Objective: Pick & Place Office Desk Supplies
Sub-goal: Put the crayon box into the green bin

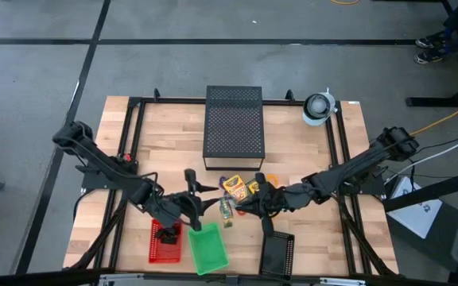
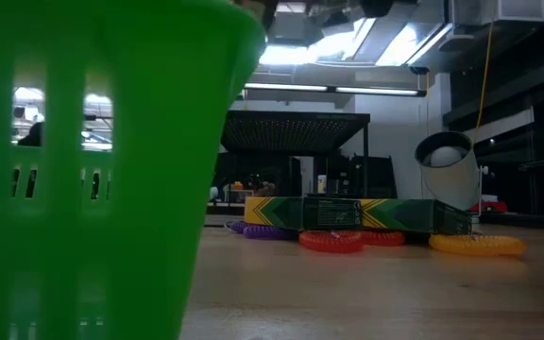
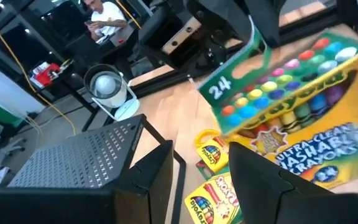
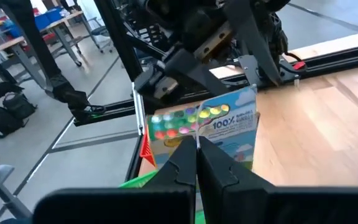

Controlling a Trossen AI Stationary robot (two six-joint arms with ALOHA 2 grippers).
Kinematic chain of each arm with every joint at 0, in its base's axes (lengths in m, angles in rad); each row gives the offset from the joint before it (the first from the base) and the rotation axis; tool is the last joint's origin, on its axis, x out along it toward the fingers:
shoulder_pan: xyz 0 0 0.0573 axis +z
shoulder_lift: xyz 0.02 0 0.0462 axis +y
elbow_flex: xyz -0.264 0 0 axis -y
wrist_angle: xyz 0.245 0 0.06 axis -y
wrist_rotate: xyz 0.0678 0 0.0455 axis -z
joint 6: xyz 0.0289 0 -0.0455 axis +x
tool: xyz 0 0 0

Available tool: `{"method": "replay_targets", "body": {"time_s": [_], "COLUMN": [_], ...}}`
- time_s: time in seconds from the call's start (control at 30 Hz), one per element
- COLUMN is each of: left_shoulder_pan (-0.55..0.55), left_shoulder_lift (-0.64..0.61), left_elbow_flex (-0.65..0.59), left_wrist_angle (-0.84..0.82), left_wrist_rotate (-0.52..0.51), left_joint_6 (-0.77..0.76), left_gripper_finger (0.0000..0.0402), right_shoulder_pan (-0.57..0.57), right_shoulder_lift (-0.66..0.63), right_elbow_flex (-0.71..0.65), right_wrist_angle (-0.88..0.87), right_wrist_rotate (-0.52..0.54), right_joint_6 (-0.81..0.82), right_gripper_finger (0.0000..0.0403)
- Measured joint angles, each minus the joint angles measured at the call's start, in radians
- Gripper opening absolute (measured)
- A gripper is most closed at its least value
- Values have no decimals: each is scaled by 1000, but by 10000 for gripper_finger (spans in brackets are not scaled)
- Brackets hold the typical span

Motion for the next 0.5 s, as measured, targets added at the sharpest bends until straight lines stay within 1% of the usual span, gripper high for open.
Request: {"method": "replay_targets", "body": {"time_s": [0.07,0.17,0.27,0.33,0.4,0.5], "left_shoulder_pan": [0,0,19,47,81,132], "left_shoulder_lift": [-14,-39,-63,-76,-84,-91], "left_elbow_flex": [0,-6,-35,-60,-87,-144], "left_wrist_angle": [-13,-27,-28,-18,48,181], "left_wrist_rotate": [7,56,130,203,283,394], "left_joint_6": [-3,-11,-23,-50,-53,-13], "left_gripper_finger": [153,153,153,153,153,153], "right_shoulder_pan": [0,0,0,0,0,0], "right_shoulder_lift": [-5,-13,-23,-25,-25,-26], "right_elbow_flex": [1,1,1,1,1,1], "right_wrist_angle": [-21,-27,-24,-20,-18,6], "right_wrist_rotate": [4,11,11,11,5,-13], "right_joint_6": [1,0,-11,-18,-27,-35], "right_gripper_finger": [0,0,0,0,0,0]}}
